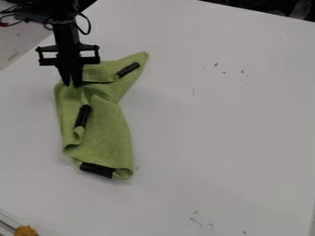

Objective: Unfold the cloth from left to right

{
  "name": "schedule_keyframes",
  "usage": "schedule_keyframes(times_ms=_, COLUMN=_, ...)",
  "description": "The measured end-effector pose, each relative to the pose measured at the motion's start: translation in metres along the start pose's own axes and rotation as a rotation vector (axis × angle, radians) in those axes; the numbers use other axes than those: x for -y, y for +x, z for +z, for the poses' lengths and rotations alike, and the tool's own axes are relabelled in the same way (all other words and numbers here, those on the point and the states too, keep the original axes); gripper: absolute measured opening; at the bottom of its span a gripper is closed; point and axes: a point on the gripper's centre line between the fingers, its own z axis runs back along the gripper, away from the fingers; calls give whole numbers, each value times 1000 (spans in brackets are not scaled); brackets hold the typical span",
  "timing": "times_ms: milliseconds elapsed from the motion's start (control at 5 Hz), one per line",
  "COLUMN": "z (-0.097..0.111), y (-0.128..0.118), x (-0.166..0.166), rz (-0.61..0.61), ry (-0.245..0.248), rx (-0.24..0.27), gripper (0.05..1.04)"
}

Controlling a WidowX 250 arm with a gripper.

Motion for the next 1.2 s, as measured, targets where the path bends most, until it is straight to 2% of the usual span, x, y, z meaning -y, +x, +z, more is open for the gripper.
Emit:
schedule_keyframes(times_ms=200, z=10, y=-2, x=10, rz=-15, ry=-12, rx=38, gripper=64)
schedule_keyframes(times_ms=400, z=27, y=-11, x=22, rz=-31, ry=-7, rx=53, gripper=62)
schedule_keyframes(times_ms=600, z=33, y=-21, x=45, rz=-31, ry=-12, rx=64, gripper=62)
schedule_keyframes(times_ms=800, z=34, y=-33, x=67, rz=-49, ry=-15, rx=61, gripper=62)
schedule_keyframes(times_ms=1200, z=22, y=-63, x=121, rz=-95, ry=-18, rx=46, gripper=62)
